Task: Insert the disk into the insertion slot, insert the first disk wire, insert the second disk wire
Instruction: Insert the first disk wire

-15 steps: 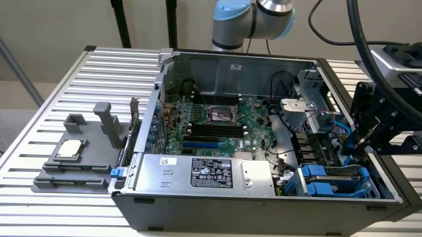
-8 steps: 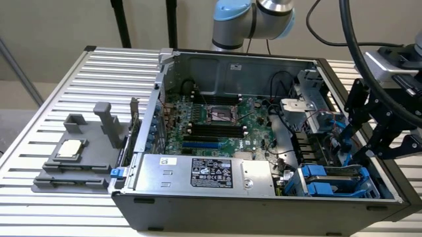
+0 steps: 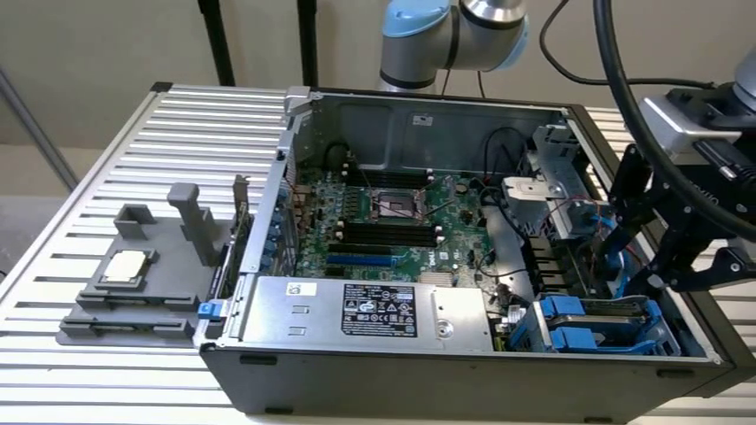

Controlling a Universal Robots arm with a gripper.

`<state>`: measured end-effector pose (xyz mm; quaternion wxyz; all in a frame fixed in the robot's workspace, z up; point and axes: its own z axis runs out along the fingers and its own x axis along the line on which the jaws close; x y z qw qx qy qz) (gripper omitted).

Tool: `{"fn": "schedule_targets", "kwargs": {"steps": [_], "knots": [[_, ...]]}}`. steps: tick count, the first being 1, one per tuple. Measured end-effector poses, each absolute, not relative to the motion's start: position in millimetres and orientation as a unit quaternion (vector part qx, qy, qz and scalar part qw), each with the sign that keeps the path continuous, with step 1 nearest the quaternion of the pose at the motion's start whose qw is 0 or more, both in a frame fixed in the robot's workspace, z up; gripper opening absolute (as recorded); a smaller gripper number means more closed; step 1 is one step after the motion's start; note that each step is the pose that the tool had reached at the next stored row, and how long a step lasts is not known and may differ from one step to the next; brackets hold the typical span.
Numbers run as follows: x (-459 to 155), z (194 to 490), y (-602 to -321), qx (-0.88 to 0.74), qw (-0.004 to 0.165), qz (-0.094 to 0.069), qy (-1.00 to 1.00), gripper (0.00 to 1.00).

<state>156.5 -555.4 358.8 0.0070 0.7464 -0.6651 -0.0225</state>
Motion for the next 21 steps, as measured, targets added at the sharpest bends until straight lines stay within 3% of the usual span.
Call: {"fn": "schedule_targets", "kwargs": {"steps": [21], "knots": [[176,350,-591,0.746,-0.021,-0.052,-0.663,0.51]]}}
